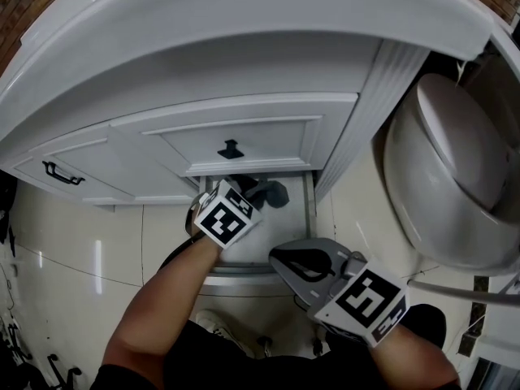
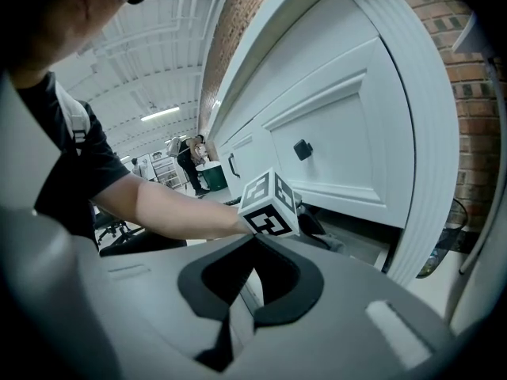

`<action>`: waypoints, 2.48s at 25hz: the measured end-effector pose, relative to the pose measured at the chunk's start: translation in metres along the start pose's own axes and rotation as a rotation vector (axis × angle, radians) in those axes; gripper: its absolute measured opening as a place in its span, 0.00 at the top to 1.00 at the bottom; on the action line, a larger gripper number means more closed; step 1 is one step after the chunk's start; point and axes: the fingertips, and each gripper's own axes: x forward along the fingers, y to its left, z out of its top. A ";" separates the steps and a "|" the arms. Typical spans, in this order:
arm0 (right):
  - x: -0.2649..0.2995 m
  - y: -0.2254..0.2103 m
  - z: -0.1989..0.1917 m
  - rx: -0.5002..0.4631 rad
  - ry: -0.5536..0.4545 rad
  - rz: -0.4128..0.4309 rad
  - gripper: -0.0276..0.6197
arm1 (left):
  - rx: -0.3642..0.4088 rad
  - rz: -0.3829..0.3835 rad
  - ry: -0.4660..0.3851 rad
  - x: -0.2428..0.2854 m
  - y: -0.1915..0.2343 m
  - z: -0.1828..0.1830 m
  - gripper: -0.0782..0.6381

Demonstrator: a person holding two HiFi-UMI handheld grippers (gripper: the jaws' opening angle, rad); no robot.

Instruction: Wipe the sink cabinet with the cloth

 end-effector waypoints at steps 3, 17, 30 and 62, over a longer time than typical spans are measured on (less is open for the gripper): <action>0.003 0.001 -0.001 0.002 0.002 0.001 0.95 | -0.022 0.041 0.030 -0.015 0.016 -0.019 0.84; 0.012 -0.004 -0.013 0.043 0.002 -0.032 0.95 | -0.073 0.154 0.060 -0.072 0.052 -0.073 0.84; -0.002 0.010 -0.012 0.002 0.014 0.007 0.95 | 0.067 -0.088 -0.033 -0.046 -0.036 -0.003 0.84; 0.005 0.008 -0.022 0.018 0.043 -0.011 0.95 | 0.092 -0.080 0.158 -0.068 -0.013 -0.082 0.84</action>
